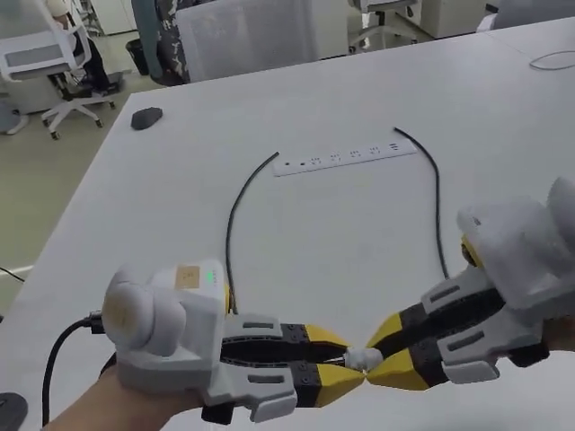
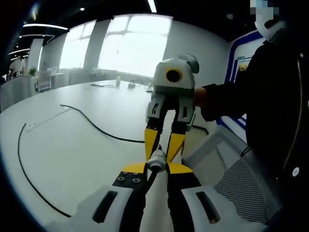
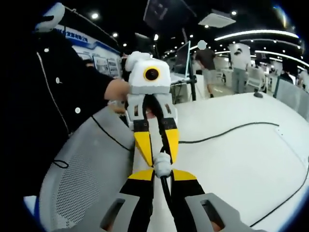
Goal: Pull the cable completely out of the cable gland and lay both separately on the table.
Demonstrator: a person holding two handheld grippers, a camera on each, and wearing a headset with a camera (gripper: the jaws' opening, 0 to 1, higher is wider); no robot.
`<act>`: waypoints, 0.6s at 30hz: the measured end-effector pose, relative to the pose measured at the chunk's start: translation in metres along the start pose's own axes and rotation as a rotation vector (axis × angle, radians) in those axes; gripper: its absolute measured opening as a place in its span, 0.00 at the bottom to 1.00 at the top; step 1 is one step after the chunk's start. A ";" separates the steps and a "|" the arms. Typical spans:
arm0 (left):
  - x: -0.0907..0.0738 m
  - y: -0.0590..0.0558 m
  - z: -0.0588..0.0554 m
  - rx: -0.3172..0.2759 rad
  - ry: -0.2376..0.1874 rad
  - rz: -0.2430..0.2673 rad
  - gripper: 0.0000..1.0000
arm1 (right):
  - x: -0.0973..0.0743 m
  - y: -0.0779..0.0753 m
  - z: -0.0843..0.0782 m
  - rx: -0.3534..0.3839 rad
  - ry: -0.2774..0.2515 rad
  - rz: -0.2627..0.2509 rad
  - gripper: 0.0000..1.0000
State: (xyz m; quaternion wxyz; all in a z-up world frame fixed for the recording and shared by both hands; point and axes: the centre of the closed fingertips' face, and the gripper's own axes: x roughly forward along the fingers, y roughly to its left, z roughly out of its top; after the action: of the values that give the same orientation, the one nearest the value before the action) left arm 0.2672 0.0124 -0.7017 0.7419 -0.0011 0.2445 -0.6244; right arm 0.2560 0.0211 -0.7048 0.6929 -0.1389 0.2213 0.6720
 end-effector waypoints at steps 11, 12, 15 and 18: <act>0.002 0.010 0.005 -0.202 -0.031 0.003 0.15 | -0.003 -0.012 0.000 -0.249 0.080 -0.142 0.07; 0.003 0.010 0.005 -0.226 -0.030 0.002 0.15 | -0.003 -0.012 0.000 -0.273 0.086 -0.148 0.07; 0.004 0.010 0.004 -0.269 -0.021 0.007 0.15 | -0.002 -0.012 -0.002 -0.288 0.118 -0.170 0.07; 0.004 0.007 0.003 -0.182 -0.018 0.009 0.15 | -0.002 -0.012 -0.003 -0.268 0.128 -0.159 0.08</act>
State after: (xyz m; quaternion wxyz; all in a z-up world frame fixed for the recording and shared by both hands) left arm 0.2751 0.0092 -0.7030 0.7437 -0.0730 0.2934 -0.5962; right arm 0.2673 0.0172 -0.7082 0.7039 -0.2896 0.1617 0.6282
